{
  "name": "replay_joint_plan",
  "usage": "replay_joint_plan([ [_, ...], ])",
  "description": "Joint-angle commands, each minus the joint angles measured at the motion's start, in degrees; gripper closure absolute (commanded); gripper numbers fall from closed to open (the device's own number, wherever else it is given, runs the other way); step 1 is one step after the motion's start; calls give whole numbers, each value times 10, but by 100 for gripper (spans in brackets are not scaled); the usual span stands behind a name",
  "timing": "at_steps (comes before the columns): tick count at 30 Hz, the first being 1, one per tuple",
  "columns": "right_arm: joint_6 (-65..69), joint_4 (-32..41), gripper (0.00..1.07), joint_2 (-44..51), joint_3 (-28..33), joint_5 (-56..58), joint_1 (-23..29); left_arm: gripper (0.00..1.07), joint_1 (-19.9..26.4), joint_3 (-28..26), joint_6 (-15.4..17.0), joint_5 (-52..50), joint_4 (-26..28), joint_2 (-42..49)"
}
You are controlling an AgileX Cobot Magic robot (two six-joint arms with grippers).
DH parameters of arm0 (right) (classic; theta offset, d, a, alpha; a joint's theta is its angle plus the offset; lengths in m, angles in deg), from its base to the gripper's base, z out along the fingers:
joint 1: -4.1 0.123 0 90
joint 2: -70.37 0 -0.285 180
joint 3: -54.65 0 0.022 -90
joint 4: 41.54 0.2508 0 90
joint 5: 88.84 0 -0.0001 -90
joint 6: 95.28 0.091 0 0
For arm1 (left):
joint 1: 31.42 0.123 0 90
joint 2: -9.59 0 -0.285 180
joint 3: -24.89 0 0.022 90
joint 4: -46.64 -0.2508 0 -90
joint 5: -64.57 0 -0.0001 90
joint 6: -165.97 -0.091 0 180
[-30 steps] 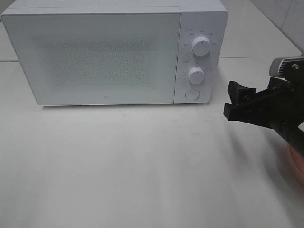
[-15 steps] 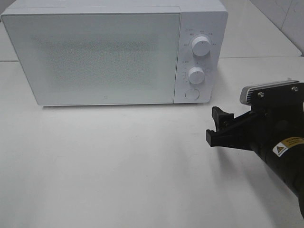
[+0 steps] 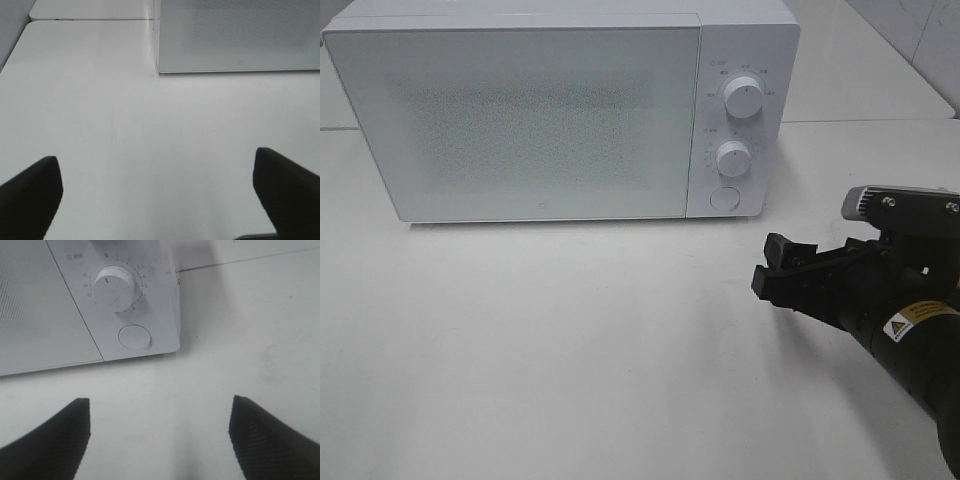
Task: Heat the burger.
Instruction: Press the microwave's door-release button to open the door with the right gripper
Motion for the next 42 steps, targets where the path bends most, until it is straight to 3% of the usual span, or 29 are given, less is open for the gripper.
replay_joint_plan([
  [1,50,-1,32,1,-2,-62,2,10,2,2,1,-7,1,14],
  [12,404,-1,47,1,-2,-62,2,10,2,2,1,-7,1,14],
  [20,606,-1,72,1,-2,-60,2,10,2,2,1,-7,1,14],
  [23,619,-1,75,1,-2,-60,2,10,2,2,1,-7,1,14],
  [25,660,0,85,1,-2,-60,2,10,2,2,1,-7,1,14],
  [34,697,8,107,1,-2,-24,2,10,2,2,1,-7,1,14],
  [42,684,30,107,-3,-25,-2,-2,10,2,2,1,-7,1,14],
])
